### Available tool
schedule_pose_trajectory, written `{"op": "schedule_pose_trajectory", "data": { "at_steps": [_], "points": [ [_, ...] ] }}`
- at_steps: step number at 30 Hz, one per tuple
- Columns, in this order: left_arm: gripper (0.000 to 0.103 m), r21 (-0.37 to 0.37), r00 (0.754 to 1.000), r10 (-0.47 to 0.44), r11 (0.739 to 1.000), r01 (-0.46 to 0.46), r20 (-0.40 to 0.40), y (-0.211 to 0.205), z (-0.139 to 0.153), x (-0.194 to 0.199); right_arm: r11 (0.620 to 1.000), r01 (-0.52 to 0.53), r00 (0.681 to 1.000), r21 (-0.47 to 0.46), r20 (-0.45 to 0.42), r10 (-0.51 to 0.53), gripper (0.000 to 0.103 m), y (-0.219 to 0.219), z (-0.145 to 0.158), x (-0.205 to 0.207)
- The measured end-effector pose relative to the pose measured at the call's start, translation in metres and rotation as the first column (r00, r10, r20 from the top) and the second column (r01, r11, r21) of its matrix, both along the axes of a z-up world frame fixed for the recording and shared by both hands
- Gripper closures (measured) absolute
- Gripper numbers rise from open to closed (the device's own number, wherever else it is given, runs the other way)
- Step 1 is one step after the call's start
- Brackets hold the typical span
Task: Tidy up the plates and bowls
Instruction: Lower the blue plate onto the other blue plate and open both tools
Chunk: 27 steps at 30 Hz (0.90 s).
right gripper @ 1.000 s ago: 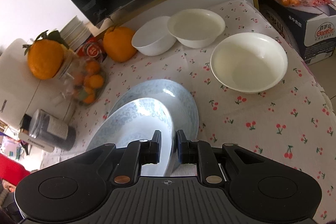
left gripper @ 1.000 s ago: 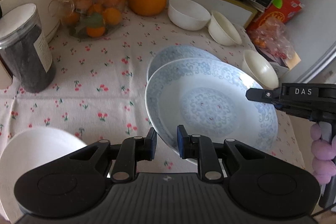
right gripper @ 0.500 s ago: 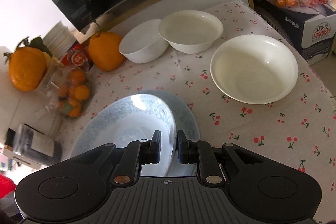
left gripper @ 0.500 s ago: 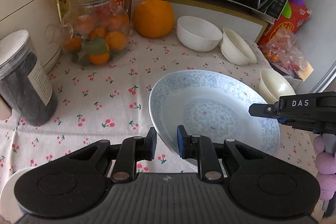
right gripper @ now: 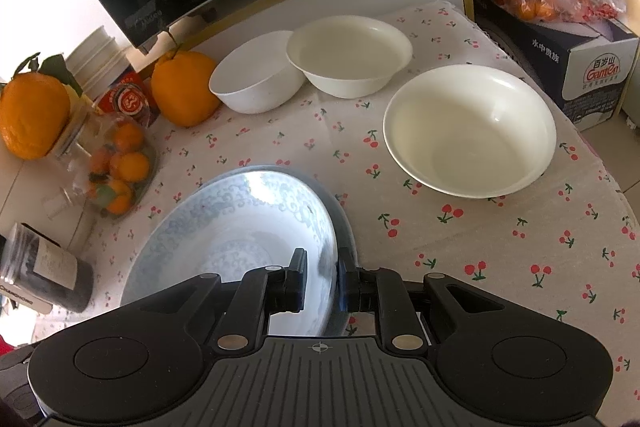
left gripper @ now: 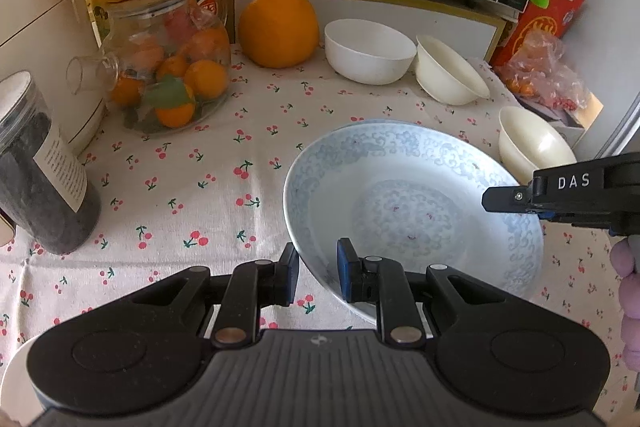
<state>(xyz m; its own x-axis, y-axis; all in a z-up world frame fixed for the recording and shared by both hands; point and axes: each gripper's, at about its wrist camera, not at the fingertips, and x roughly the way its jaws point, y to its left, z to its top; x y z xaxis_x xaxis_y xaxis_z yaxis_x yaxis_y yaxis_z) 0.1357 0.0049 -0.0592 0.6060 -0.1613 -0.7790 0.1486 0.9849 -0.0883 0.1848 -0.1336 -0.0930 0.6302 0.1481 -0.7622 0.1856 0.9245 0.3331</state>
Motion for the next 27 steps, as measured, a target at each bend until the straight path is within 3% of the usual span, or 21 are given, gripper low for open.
{"op": "schedule_pose_trajectory", "data": {
  "at_steps": [27],
  "points": [
    [0.084,0.079,1.0,-0.029,0.996,0.028,0.002,-0.009,0.0,-0.005,0.99,-0.05,0.999,-0.128,-0.024,0.047,0.087,0.012,0.014,-0.007]
  ]
}}
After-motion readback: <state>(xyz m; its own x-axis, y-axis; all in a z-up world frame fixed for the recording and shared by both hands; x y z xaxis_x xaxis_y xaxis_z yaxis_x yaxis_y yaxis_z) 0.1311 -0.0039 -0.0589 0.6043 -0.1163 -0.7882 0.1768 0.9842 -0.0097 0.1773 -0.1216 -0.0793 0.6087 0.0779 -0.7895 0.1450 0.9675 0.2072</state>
